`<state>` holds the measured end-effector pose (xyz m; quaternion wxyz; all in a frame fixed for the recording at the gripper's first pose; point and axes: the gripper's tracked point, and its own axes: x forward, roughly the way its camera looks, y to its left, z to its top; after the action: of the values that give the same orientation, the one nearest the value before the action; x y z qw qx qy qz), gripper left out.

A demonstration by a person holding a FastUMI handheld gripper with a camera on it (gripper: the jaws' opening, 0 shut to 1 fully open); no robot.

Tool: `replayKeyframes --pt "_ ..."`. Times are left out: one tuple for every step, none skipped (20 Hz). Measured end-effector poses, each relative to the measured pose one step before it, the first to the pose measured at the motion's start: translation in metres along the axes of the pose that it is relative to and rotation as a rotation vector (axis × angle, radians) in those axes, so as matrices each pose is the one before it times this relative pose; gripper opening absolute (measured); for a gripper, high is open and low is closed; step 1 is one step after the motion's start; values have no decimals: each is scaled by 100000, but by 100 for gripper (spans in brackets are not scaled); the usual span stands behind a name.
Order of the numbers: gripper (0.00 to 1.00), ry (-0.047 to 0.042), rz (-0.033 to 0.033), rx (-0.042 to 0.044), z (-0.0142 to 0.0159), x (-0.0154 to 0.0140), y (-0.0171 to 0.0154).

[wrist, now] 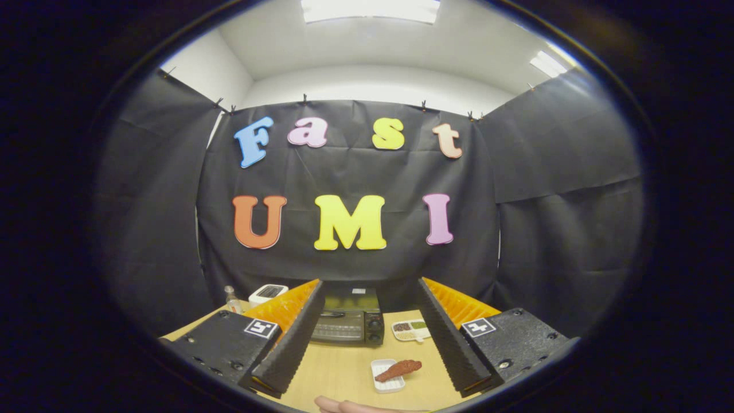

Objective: Open the toaster oven, put the food inside, and close the toaster oven door.

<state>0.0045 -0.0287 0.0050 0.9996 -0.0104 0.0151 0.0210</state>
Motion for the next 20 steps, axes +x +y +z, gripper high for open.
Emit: replayKeyframes --pt "100 -689 1421 -95 454 13 328" --pt "100 -762 1592 484 404 156 382" --pt "100 -749 668 714 235 250 10" --pt "100 -93 -142 149 56 271 -67" --pt "100 -253 -364 -85 107 323 -22" --pt "100 -536 -522 -89 110 357 -54" --pt "100 -995 -286 522 155 562 70" --pt "100 -106 -153 824 -60 752 247" --pt "100 661 -156 1133 -370 780 184" --pt "100 1254 378 1116 -658 1082 208" --pt "100 2183 735 1273 -906 1309 315" --pt "100 1315 952 1540 -572 1233 243" --pt "100 1358 748 1687 -607 1543 263" --pt "100 1323 -206 1098 -882 1772 -74" --pt "100 1353 345 680 -944 1718 184" --pt "100 1589 226 408 -1219 1766 375" --pt "100 1794 448 405 -1159 1752 315" --pt "100 1648 333 -120 -1239 1876 418" --pt "100 2072 -175 101 -1023 1508 169" --pt "100 1838 219 567 -1168 1661 260"
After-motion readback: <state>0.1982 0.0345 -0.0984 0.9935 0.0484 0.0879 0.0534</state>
